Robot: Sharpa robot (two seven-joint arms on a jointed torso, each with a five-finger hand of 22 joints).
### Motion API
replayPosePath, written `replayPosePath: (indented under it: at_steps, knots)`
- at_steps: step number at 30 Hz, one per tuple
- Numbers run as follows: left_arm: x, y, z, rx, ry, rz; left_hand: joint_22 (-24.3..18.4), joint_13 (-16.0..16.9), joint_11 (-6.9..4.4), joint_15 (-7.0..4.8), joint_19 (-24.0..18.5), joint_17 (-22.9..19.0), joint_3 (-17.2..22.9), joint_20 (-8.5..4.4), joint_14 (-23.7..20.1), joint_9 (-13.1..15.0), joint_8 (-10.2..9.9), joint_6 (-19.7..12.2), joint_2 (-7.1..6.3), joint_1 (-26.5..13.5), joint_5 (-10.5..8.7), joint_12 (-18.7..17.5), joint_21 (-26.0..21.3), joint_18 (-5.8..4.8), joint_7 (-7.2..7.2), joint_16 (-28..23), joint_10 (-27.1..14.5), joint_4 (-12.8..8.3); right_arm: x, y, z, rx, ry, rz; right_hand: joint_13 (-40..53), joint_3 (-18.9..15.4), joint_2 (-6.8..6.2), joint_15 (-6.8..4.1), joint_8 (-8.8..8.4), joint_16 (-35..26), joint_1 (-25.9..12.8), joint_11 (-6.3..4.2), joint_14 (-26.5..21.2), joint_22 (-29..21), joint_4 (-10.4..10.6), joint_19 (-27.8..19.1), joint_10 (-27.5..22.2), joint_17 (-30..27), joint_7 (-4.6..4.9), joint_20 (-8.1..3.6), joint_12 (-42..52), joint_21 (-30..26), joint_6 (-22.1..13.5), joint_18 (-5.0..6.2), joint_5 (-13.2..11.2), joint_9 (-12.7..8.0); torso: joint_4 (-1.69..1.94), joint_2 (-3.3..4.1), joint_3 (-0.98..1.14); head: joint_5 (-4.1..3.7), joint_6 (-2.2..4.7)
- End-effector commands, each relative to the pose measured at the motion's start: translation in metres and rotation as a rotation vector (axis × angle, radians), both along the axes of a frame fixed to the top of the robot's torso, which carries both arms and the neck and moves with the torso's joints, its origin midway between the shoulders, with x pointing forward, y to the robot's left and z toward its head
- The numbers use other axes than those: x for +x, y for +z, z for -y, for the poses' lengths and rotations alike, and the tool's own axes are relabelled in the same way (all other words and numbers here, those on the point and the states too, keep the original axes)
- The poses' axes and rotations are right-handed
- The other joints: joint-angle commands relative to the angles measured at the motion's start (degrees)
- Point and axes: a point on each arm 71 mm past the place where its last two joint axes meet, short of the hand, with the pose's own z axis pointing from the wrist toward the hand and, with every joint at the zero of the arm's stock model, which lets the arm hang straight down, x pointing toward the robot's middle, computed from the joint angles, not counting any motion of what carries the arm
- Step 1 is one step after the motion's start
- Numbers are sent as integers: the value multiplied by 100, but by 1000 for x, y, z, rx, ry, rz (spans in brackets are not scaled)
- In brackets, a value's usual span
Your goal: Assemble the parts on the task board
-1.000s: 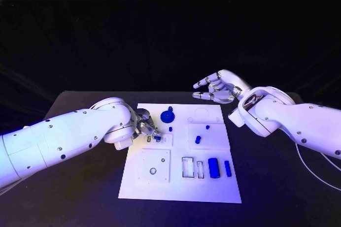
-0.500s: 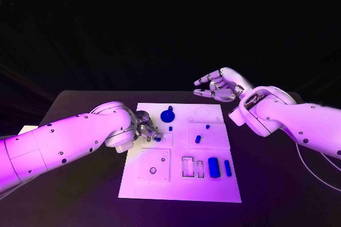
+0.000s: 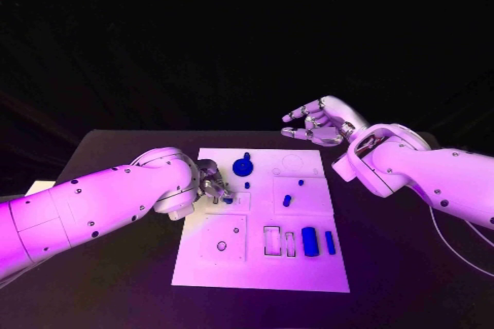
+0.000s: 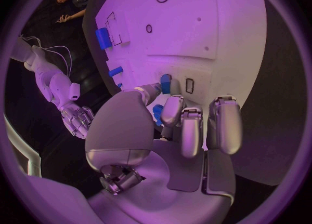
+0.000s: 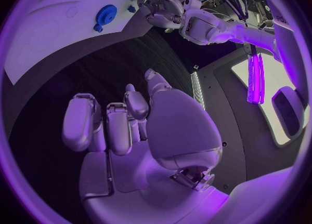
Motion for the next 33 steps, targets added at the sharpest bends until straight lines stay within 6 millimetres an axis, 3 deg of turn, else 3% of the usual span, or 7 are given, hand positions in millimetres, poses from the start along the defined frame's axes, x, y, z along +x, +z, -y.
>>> replayPosePath:
  at_steps: [1,26,33]
  knots:
    - [-1,-1,0,29,-14,9,405,5,4,-2,62,1505,866,6,595,0,29,4,70,1,21,36,31,-39,-25,18,34,-843,0,0,0,3,4,6,1,-36,30,13,0,-15,33,-11,359,5,-6,-17,-45,434,8,-23,-21,-15,20,106,29,7,3,-7,0,-1,-10]
    - [-2,-3,0,70,-47,-4,444,39,-4,-9,84,1505,916,0,595,41,56,20,46,-66,62,78,56,-48,-34,18,67,-912,-1,0,-1,-1,10,-4,6,-40,34,14,1,-14,32,-10,360,3,-3,-18,-41,438,9,-23,-12,-17,22,106,35,8,3,-4,-1,10,-43]
    - [-2,-4,0,75,-54,-12,472,55,-25,-26,98,1505,974,-17,595,118,104,46,9,-273,424,101,69,-53,-58,18,86,-983,-1,-1,-1,-3,13,-9,5,-42,36,14,1,-12,31,-10,361,2,-1,-18,-41,440,9,-23,-11,-18,23,107,37,9,6,-4,4,27,-62]
